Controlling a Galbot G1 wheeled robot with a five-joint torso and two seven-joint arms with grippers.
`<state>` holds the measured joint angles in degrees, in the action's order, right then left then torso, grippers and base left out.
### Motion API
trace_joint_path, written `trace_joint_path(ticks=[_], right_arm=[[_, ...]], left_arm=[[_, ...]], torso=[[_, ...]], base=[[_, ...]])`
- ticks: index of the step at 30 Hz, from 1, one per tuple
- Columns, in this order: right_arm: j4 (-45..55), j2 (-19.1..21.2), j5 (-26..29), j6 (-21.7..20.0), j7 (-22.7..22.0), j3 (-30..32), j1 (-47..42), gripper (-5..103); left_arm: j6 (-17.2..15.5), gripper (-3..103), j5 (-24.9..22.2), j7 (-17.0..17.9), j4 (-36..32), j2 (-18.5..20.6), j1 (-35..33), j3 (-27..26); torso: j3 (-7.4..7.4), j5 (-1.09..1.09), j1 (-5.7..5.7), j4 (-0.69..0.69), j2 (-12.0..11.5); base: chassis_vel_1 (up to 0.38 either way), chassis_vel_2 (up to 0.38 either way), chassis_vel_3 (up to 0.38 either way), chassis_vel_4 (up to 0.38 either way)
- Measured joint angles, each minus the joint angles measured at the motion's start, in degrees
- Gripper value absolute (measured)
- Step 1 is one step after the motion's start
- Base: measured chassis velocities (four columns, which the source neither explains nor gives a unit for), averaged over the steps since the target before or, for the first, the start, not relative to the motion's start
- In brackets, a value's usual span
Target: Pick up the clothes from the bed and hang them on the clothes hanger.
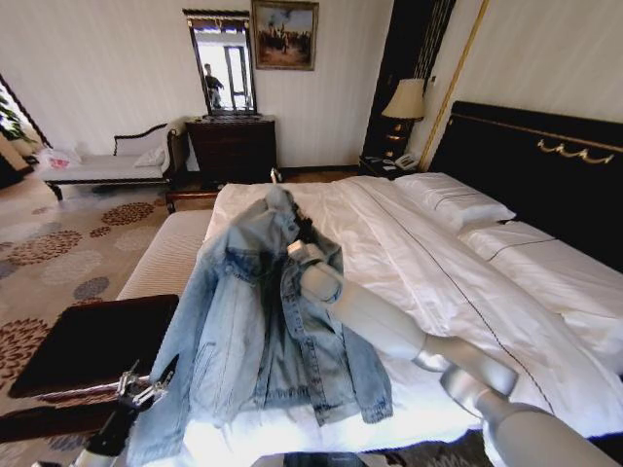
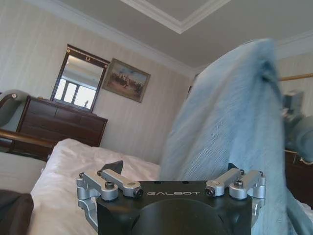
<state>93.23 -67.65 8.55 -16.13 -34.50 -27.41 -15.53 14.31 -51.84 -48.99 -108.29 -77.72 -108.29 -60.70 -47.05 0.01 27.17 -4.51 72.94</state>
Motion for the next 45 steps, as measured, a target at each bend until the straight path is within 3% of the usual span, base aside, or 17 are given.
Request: trace_joint_path(ticks=[4,5,13,17,22,28,37,41,42,43,45], right_arm=[[3.77,3.52,1.63,0.54,-0.3,1.76,1.04,22],[6.59,6.12,2.07,0.91,-0.63,3.03,1.89,22],[13.67,11.99,2.74,0.73,-1.06,6.69,2.89,22],[17.74,15.38,5.0,0.31,-1.22,8.96,3.8,22],[26.43,22.52,11.4,-0.41,-1.27,12.77,5.43,21],[31.25,27.05,15.74,-0.47,-1.13,16.37,4.4,21],[36.49,31.97,16.32,-0.27,-0.85,24.59,-2.4,21],[39.24,34.24,17.79,0.03,-0.74,28.02,-7.16,21],[39.39,34.08,18.04,0.15,-0.63,28.15,-7.36,21],[39.66,33.87,18.67,0.28,-0.37,28.43,-7.61,21],[39.9,33.92,19.03,0.31,-0.34,28.69,-7.95,21]], left_arm=[[-0.15,100,-0.02,0.22,-0.88,-0.07,-0.06,-0.31],[-0.27,100,-0.02,0.34,-1.42,-0.12,-0.06,-0.35],[-0.55,100,0.01,0.74,-2.65,-0.37,-0.07,-0.37],[-0.91,100,-0.05,0.97,-3.29,-0.48,-0.05,-0.25],[-1.58,100,-0.05,1.2,-4.25,-0.38,0.58,0.23],[-2.39,100,-0.05,1.2,-5.42,0.24,0.84,0.53],[-1.17,100,2.07,2.02,-6.62,0.57,0.62,0.91],[0.69,100,3.35,5.09,-7.86,0.1,0.27,-0.41],[1.23,100,3.57,5.93,-8.41,-0.41,-0.18,-1.28],[2.22,100,4.41,7.45,-9.58,-1.16,-0.96,-3.01],[2.61,100,4.96,8.11,-10.13,-1.3,-1.09,-3.69]], torso=[[0.0,0.01,0.0,-0.01,0.0],[0.0,0.01,0.0,0.0,0.0],[0.0,0.01,0.0,0.0,-0.01],[0.0,0.01,0.0,0.0,0.0],[0.0,-0.01,0.0,-0.01,0.0],[0.0,0.0,0.0,0.0,0.0],[0.0,-0.01,0.0,0.01,0.0],[0.01,0.0,-0.01,-0.06,0.0],[0.01,0.0,-0.01,-0.05,0.0],[0.0,0.01,-0.01,0.08,0.0],[0.0,-0.01,-0.01,0.09,0.0]], base=[[0.0,0.0,0.0,0.0],[0.0,0.0,0.0,0.0],[0.0,0.0,0.0,0.0],[0.0,0.0,0.0,0.0],[0.0,0.0,0.0,0.0],[0.0,0.0,0.0,0.0],[0.0,0.0,0.0,0.0],[0.0,0.0,0.0,0.0],[0.0,0.0,0.0,0.0],[0.0,0.0,0.0,0.0],[0.0,0.0,0.0,0.0]])
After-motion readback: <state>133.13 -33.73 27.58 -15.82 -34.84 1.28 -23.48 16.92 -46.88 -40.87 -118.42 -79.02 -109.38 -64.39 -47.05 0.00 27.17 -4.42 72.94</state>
